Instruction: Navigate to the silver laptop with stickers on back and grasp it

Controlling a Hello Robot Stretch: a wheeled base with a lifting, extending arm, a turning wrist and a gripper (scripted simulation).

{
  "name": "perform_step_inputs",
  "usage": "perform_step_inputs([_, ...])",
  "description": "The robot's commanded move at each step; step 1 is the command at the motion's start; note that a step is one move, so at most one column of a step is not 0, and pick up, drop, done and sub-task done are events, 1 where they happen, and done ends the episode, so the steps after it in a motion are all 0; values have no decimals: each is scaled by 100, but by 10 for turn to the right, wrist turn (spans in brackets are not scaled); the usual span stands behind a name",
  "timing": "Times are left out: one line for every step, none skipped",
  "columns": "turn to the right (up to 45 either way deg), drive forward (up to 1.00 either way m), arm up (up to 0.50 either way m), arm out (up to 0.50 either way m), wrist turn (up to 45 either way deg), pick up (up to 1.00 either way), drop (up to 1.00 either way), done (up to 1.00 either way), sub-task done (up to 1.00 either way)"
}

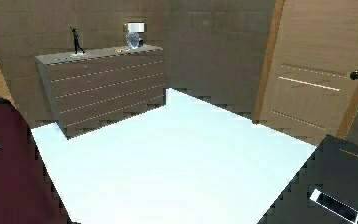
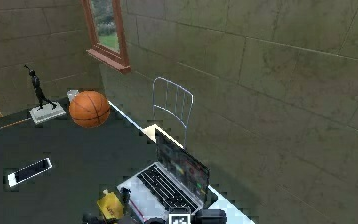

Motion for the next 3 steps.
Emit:
perform_step_inputs([0,0,0,0,360,0,0,0,0])
perform_step_inputs([0,0,-30,0,0,0,0,0,0])
perform_step_inputs([0,0,0,0,0,100,0,0,0])
